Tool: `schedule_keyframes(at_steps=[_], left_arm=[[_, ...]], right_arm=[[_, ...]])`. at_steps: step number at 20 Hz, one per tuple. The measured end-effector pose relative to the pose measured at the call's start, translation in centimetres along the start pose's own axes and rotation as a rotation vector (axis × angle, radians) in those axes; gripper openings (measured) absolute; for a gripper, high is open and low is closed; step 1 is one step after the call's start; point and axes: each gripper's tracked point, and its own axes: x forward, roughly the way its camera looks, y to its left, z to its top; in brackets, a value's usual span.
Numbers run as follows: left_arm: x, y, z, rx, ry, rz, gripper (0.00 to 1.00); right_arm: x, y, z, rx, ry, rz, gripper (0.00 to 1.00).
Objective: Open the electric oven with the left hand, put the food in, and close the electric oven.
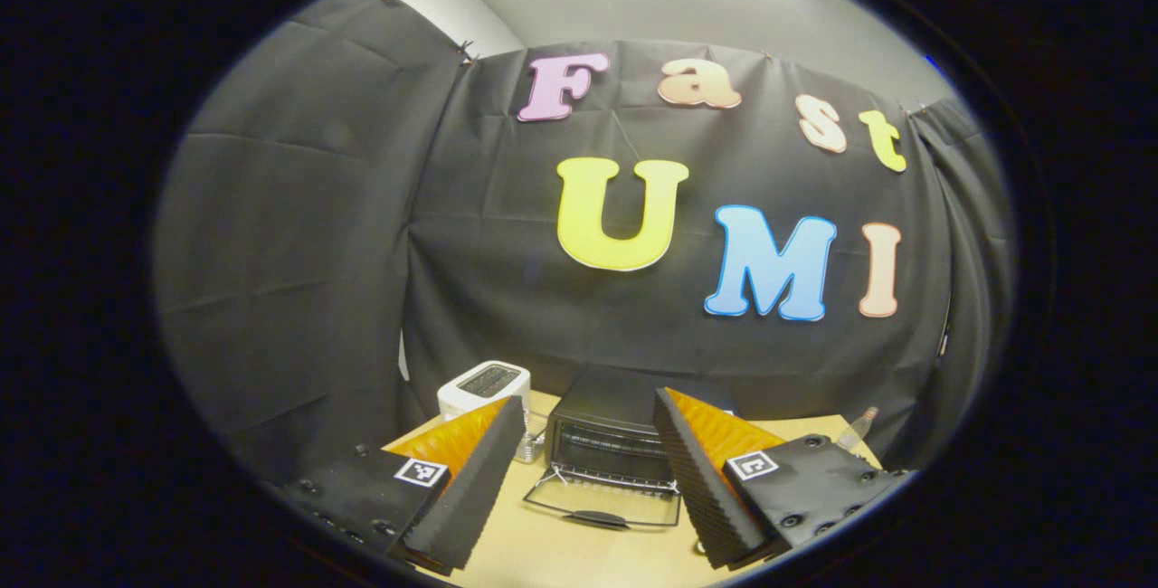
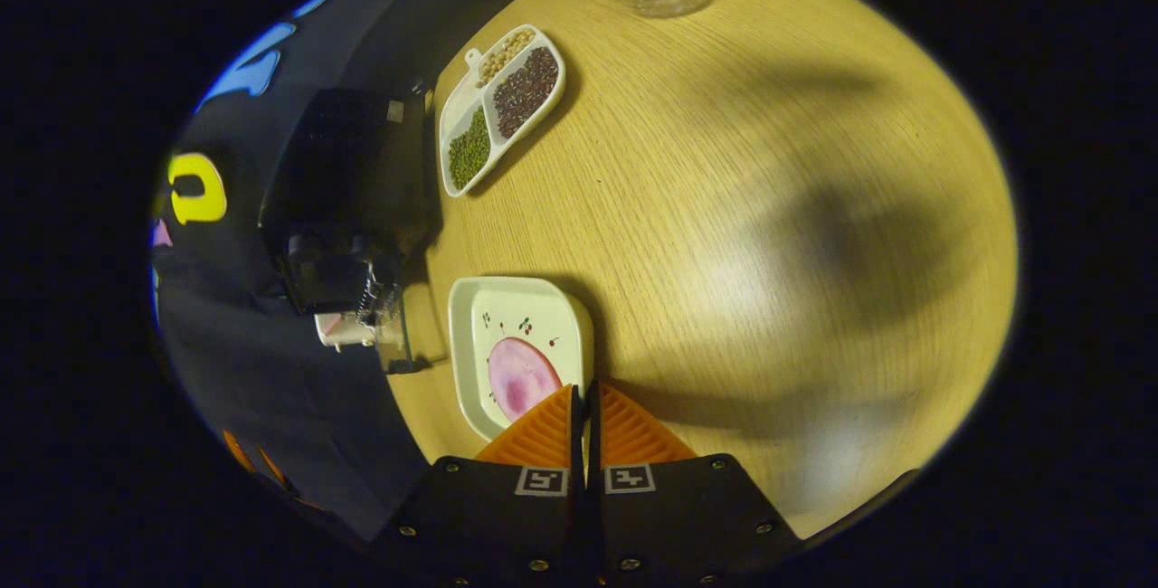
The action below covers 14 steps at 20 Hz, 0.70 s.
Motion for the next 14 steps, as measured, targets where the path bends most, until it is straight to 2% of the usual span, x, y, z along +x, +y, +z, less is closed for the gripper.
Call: schedule_keyframes(at_steps=[6, 14], left_arm=[[1.8, 1.0, 1.0, -0.020, -0.013, -0.076, 1.00], [4.6, 3.0, 2.8, -0.014, -0.070, -0.231, 1.00]], right_arm=[[-1.3, 1.8, -2.2, 0.074, -0.116, 0.041, 0.00], [-2.9, 9.3, -7.3, 0.129, -0.303, 0.104, 0.01]])
